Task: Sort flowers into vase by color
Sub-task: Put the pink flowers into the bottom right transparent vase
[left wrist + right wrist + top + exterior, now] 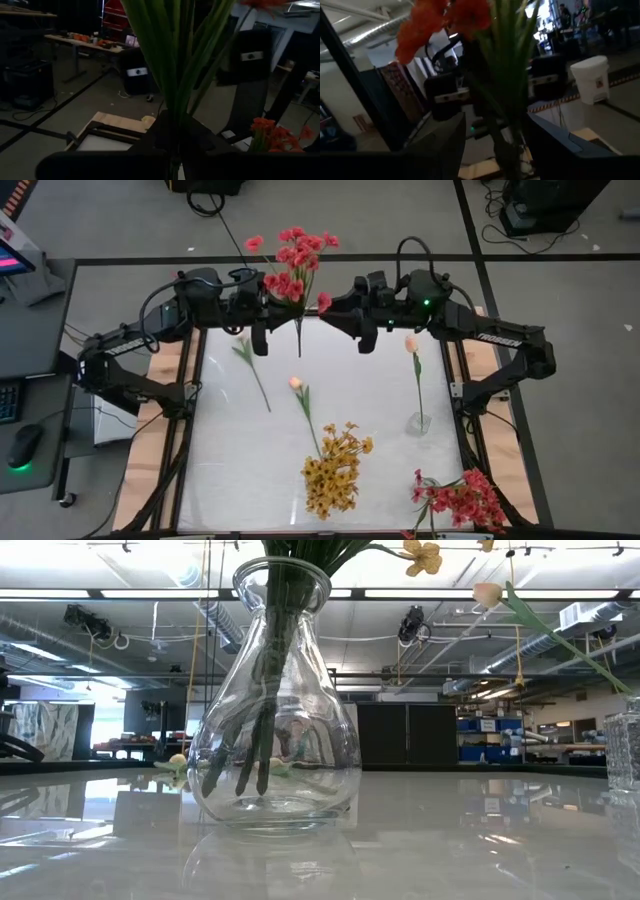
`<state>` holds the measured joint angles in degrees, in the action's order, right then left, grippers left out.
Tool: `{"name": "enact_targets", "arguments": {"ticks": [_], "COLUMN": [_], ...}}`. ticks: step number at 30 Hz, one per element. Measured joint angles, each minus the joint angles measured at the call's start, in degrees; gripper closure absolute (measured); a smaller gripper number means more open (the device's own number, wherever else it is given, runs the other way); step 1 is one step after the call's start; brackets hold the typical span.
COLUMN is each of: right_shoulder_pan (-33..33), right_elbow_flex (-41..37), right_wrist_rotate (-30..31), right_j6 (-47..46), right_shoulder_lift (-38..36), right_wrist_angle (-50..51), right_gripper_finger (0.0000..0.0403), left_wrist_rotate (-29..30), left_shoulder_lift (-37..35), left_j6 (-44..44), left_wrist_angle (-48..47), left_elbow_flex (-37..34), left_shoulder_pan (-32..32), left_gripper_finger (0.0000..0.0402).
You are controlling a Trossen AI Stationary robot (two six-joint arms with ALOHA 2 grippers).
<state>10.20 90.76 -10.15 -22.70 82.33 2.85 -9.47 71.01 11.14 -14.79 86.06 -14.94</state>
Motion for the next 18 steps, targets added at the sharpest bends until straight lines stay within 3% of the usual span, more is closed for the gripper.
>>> {"name": "enact_targets", "arguments": {"ticks": [18], "right_shoulder_pan": [-1.0], "right_elbow_flex": [0.0], "right_wrist_rotate": [3.0], "right_j6": [0.1], "right_shoulder_lift": [3.5], "right_wrist_angle": [-8.2], "right_gripper_finger": [0.0192], "left_wrist_rotate": [-2.2], "left_shoulder_lift": [0.3], "left_j6": [0.8], "left_wrist_angle": [0.0], "left_elbow_flex": [0.0], "left_shoulder_pan": [2.5], "left_gripper_finger": [0.0379]}}
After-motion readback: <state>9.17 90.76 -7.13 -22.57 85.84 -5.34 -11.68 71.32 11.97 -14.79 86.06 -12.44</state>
